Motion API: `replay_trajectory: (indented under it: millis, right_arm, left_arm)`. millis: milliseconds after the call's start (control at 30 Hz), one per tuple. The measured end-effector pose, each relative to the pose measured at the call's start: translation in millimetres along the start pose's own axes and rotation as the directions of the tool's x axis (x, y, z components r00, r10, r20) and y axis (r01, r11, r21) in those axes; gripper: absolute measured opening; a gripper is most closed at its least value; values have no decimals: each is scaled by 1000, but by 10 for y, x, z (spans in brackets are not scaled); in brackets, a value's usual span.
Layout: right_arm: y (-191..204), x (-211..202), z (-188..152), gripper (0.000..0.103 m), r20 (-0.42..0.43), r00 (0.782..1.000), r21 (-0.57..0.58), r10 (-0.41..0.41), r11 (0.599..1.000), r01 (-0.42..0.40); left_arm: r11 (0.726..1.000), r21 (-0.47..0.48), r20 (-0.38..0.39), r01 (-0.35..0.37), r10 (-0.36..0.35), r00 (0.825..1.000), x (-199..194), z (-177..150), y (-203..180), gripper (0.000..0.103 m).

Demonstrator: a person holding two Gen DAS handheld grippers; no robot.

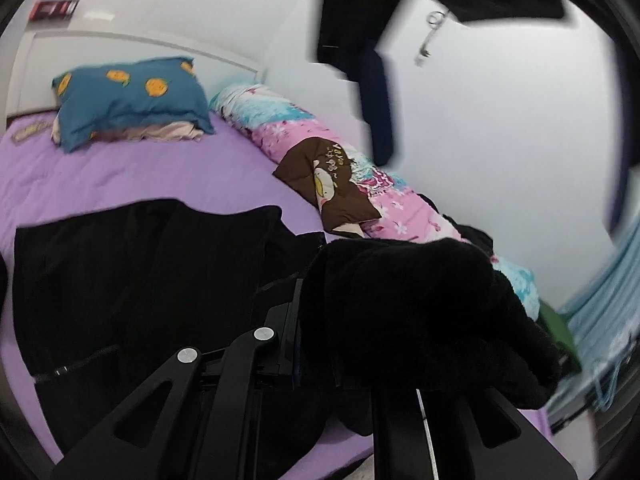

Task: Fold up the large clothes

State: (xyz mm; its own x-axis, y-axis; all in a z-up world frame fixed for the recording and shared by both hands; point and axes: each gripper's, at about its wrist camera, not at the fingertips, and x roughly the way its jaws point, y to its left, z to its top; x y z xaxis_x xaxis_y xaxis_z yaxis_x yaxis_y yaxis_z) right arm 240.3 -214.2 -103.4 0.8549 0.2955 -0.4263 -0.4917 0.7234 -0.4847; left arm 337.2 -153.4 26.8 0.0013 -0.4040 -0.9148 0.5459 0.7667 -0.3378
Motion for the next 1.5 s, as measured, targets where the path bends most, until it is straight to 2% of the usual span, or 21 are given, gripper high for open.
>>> replay_trajectory:
  millis: [167,300,433,500,533,600,633,700,767,867,1000,1033,1100,1133,1167,1267,1367,1467,1500]
  right_arm:
    - [27,110,77,10,-5,1000,-46,-6,999,6]
    - [94,123,114,10,-11,1000,-79,-8,997,7]
    - [110,179,127,10,-23,1000,-84,-19,996,17]
    - [123,191,127,10,-29,999,-87,-19,996,17]
    - [130,203,134,10,-31,999,-89,-19,996,17]
    - [155,224,140,10,-36,999,-102,-21,995,17]
    - [169,235,146,10,-39,999,-107,-19,994,14]
    - [184,245,158,10,-41,999,-108,-18,994,14]
    - [194,252,160,10,-44,999,-108,-20,994,15]
    - [219,298,159,10,-52,998,-112,-28,994,22]
    - [228,310,144,13,-40,999,-86,-28,996,24]
    - [242,324,139,18,-40,999,-79,-26,997,23]
    - [271,323,130,41,-31,999,-75,-27,997,24]
    - [299,307,119,64,-13,1000,-69,-22,997,21]
    - [308,285,108,76,0,1000,-65,-16,998,16]
    - [367,330,67,82,-8,1000,-59,-16,998,15]
    - [392,424,-4,84,-39,999,-48,-13,999,11]
    - [406,580,-119,85,-94,996,-32,-12,999,9]
    - [404,638,-151,85,-113,994,-25,-10,1000,8]
  left_arm:
    - [994,104,-48,-39,44,998,93,28,-187,94]
    - [980,169,-73,-101,115,991,218,59,-208,92]
    - [974,171,-130,-148,171,977,410,104,-126,82]
    - [967,180,-137,-179,205,969,477,126,-92,82]
    - [969,175,-148,-173,199,969,515,132,-59,80]
    - [973,166,-161,-163,190,969,569,145,-10,65]
    - [972,167,-159,-163,190,969,581,152,2,53]
    - [971,168,-151,-170,195,969,592,150,34,42]
    - [967,179,-133,-182,207,969,583,151,56,21]
    - [977,126,-82,-172,183,980,463,158,220,15]
    - [991,32,-1,-126,126,992,252,129,525,14]
    - [993,10,21,-114,114,993,188,86,633,14]
    - [995,-20,65,-102,103,993,88,20,776,14]
    - [995,-29,83,-97,99,992,49,-8,825,14]
    - [995,-46,112,-90,95,989,-22,-51,913,14]
    - [993,-84,191,-79,94,977,-219,-155,1180,14]
    - [987,-150,272,-63,102,957,-445,-269,1517,14]
    - [976,-206,349,-75,145,926,-665,-408,1841,14]
    - [973,-216,382,-81,160,910,-731,-477,1949,14]
